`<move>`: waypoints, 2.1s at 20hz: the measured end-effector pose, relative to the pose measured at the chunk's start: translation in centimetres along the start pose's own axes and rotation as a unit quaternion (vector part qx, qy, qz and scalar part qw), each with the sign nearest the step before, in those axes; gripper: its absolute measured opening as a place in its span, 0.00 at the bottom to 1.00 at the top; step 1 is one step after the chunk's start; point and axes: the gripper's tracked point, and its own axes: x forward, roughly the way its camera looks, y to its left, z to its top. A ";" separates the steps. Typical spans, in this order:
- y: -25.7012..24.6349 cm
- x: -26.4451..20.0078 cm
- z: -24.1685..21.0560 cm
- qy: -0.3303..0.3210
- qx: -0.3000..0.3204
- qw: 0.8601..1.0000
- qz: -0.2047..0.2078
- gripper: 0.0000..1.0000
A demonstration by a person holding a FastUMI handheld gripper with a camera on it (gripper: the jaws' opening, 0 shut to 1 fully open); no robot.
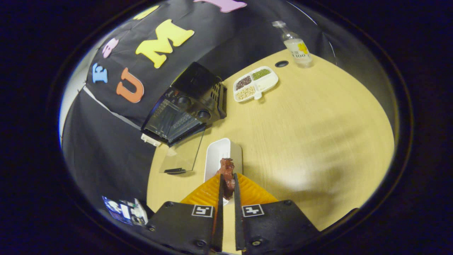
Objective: Open the toaster oven, put the food inside, and close the toaster oven door.
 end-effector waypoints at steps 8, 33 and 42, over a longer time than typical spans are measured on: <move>4.1 -4.3 0.3 -0.069 -0.140 0.985 -0.074 0.08; 21.8 10.8 -2.2 -0.178 -0.333 0.915 -0.144 0.09; 24.3 18.2 3.6 -0.341 -0.171 0.923 -0.054 0.09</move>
